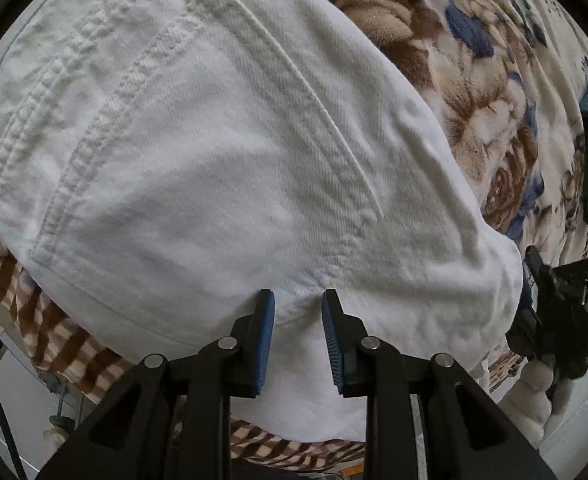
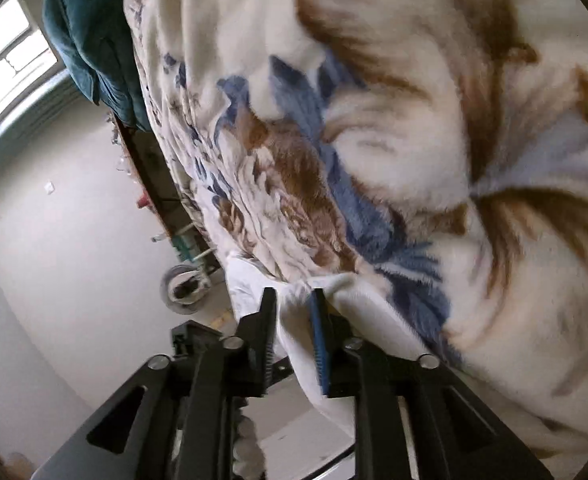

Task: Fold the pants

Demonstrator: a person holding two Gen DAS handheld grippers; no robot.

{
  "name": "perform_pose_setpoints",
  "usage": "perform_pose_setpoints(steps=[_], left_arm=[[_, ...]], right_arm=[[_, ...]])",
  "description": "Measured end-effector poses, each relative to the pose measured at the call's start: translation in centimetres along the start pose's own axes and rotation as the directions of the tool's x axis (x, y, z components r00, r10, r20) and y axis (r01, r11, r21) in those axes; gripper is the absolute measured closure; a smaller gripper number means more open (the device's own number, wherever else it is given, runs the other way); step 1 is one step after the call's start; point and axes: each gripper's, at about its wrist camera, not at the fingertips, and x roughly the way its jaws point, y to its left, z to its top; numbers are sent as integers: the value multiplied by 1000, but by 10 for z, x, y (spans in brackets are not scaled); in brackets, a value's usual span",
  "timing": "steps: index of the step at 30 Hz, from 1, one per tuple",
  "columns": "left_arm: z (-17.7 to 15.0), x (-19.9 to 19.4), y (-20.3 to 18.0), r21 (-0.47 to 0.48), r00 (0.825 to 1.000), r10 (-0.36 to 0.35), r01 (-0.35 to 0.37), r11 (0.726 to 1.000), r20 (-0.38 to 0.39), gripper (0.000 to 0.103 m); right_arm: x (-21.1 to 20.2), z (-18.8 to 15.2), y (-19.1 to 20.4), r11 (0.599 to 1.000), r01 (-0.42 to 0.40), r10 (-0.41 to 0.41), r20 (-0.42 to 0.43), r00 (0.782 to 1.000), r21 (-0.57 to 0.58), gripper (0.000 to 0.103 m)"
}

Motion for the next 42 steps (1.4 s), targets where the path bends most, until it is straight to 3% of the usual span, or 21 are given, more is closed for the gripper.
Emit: perform_pose_setpoints(steps=[2,3,4,5,6,10,13,14,15,17,19,24,25,27,28,29,32,34,40,41,42], left_arm=[[0,0,1,4,1000,-1,1,1000,-1,81],[-1,1,2,7,1000,-2,2,1000,-2,81],[-2,4,0,9,1000,1,-1,1000,-1,81],[-2,6,-1,10,1000,3,-4,1000,1,81],[-3,8,-3,11,1000,8,-8,1000,-1,81],[-4,18,-1,5,1000,17,-17,1000,-14,81],[-8,20,2,4,1000,18,-18,1000,-17,81],[-9,20,3,2,1000,14,-14,1000,-19,81],[-11,19,5,0,1000,12,-12,1000,-19,81],[-16,15,5,3,1000,5,-5,1000,-13,81],[-22,10,3,20,1000,8,-9,1000,5,81],[-34,8,-4,56,999,34,-36,998,27,81],[-35,11,-5,54,999,37,-38,998,24,81],[-38,17,-6,50,999,39,-40,998,17,81],[-39,21,-7,49,999,41,-42,998,18,81],[-39,23,-6,49,999,42,-43,998,21,81],[-42,29,-3,44,999,36,-37,998,19,81],[-42,30,2,38,1000,19,-19,999,15,81],[-52,10,0,68,998,-12,8,998,58,81],[-58,-3,0,90,995,-25,17,996,97,81],[-63,-15,1,108,991,-38,24,994,130,80]], right_arm=[[14,4,-1,999,-11,14,-71,997,30,44],[21,5,-2,999,-11,13,-99,995,30,41],[32,7,0,1000,17,-14,-117,993,23,41],[39,10,5,997,76,-76,-119,990,-5,51],[43,11,9,991,128,-130,-119,984,-27,84],[31,20,38,969,238,-242,-50,969,-66,85],[15,6,63,920,339,-349,-13,937,-197,84],[7,-2,68,903,360,-373,-10,928,-235,82],[2,-11,75,882,387,-401,4,916,-270,68],[-18,-38,86,774,518,-519,104,848,-365,55],[-25,-65,92,630,627,-624,183,760,-459,55],[-16,-115,58,375,692,-777,199,598,-617,55],[-8,-122,51,306,705,-809,217,547,-640,56],[0,-125,41,243,736,-825,264,499,-632,86],[-1,-125,39,215,750,-826,293,481,-626,93],[-5,-122,38,215,775,-819,323,474,-594,99],[-51,-100,33,459,802,-737,341,584,-382,100],[-67,-93,26,541,779,-705,335,626,-316,100],[-62,-85,9,577,781,-735,267,624,-237,94],[-69,-91,14,597,774,-723,277,633,-210,84],[-78,-101,20,625,760,-702,296,647,-178,63]])
